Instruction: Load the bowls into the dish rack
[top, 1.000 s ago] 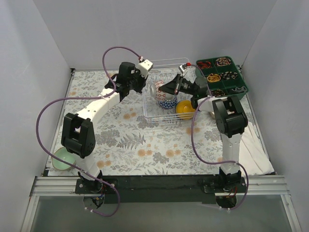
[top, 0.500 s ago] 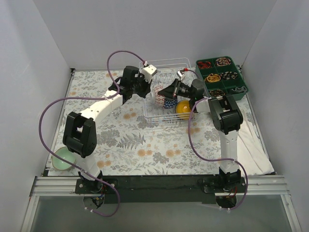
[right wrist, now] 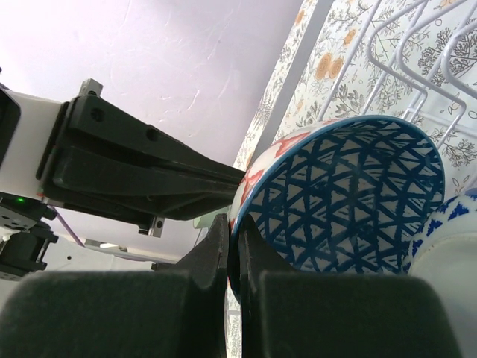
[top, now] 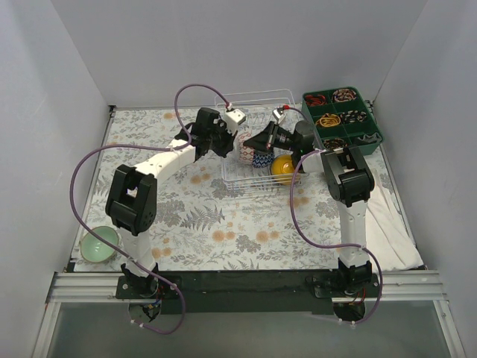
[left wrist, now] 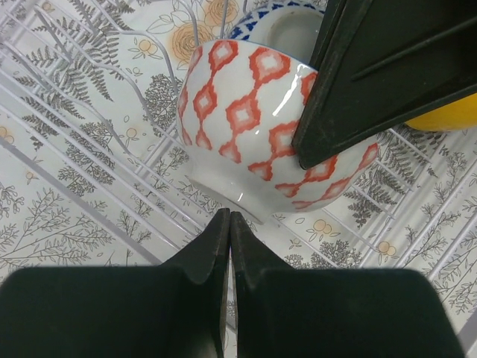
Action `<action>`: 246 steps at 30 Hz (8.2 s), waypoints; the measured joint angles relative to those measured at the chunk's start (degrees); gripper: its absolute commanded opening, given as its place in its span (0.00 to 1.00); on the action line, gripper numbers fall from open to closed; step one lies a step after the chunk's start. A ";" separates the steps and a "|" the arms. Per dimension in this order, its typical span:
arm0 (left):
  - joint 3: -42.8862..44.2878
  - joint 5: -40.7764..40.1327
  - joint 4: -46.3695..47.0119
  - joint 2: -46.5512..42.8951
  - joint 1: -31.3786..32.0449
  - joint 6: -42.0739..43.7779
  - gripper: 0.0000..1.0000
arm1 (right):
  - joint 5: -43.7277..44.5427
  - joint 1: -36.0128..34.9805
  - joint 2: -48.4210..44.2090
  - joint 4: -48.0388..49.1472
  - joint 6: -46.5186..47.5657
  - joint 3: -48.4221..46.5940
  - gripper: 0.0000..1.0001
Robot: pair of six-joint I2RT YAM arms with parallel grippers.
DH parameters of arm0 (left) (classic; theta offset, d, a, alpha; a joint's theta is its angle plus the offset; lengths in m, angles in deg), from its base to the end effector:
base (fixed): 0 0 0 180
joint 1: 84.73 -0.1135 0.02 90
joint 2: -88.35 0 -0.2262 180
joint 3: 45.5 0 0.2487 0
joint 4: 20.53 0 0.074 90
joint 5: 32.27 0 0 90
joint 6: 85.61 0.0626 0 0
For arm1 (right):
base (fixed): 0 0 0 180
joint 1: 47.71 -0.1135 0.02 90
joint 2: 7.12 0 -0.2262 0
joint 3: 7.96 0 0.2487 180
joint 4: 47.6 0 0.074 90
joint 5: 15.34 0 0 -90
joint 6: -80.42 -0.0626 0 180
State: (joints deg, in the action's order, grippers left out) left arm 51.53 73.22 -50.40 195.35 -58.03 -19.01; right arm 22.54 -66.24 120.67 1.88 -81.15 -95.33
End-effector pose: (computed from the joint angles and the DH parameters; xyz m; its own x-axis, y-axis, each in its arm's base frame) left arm 0.3804 -0.2100 0.2007 -0.7700 -0.0411 -0.6367 0.3382 0.8199 -0.4620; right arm 0.4195 0.1927 0.1487 -0.8391 0.3331 -0.4301 -0.4370 0.0583 0.8976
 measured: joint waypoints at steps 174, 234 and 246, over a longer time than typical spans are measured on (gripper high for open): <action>-38.84 -35.89 -39.17 -64.19 -12.76 0.92 0.74 | 50.62 7.85 -68.17 -105.35 95.84 6.80 0.58; -3.96 0.76 -55.98 -38.64 -38.47 7.61 0.00 | 38.36 9.57 -57.11 -115.25 92.24 -5.81 0.82; -0.81 44.24 -34.71 -27.47 -30.77 -6.62 0.00 | 8.74 15.34 -54.38 -114.27 83.76 -12.55 0.91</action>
State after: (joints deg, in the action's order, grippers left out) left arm 50.72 117.46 -85.11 167.88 -88.80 -25.63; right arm 31.28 -50.89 66.29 -112.39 2.60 -107.88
